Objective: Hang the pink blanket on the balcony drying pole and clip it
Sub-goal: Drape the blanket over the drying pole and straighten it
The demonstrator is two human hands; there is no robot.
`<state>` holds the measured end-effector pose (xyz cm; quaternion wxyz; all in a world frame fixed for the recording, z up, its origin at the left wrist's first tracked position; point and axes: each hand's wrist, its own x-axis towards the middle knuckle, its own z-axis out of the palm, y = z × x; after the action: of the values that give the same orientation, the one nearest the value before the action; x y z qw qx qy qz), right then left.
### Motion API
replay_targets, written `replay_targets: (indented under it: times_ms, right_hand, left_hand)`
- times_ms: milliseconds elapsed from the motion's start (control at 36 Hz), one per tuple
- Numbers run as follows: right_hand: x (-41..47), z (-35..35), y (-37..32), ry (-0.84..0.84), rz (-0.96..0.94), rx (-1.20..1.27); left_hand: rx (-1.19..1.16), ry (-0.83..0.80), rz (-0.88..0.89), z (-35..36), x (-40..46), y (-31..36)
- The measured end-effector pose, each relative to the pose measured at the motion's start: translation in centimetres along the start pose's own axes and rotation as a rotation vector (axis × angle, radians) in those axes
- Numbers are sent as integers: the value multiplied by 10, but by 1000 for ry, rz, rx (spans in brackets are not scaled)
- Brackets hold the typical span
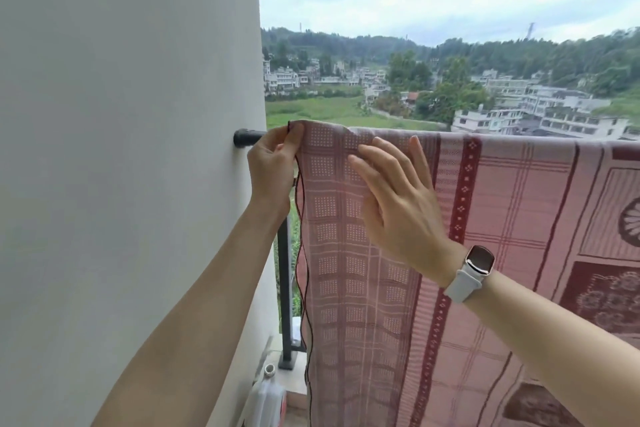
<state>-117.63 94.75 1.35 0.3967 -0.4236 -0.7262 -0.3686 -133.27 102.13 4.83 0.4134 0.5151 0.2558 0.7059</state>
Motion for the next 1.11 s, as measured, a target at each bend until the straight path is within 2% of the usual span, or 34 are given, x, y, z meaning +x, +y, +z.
replay_targets:
  times_ms: [111,222,278,361,417,444,500,583,667,778,889,972,1056,1111]
  right_hand:
    - [14,-11,14,14,27,-111]
    - [17,-21,26,-64,101,-195]
    - [7,-21,29,-94,97,-230]
    - [-9,-20,30,-124,62,-257]
    - [-16,-18,26,-121,58,-242]
    - [-19,-16,23,-127,55,-224]
    - [-27,-11,14,-187,26,-180]
    - [-47,1,3,-370,-92,-57]
    - [-61,1,-3,-485,-164,119]
    - [-58,-15,7,-262,-81,127]
    - [-51,-29,25,-85,24,-13]
    - [-59,-32,27,-139,44,-62]
    - [-76,-29,24,-273,17,-93]
    - [-84,-31,24,-290,1,-89]
  left_hand:
    - [-22,55,-13,2,16,9]
    - [-12,120,-25,-2,26,11]
    - [-15,26,-56,-10,24,2]
    - [-39,-263,-114,-23,7,-10]
    - [33,-338,-152,-27,-8,-19]
    - [82,-303,-153,-27,-16,-21]
    - [129,-125,-139,-27,-24,-27]
    - [191,121,-94,-29,-29,-30]
    - [294,229,-5,-25,-42,-27]
    - [418,247,139,-18,-69,-29]
    - [422,119,-18,-22,-90,-50]
    - [474,179,-74,-32,-99,-64]
    - [472,260,-64,-39,-96,-64]
    - [515,285,-40,-39,-93,-61]
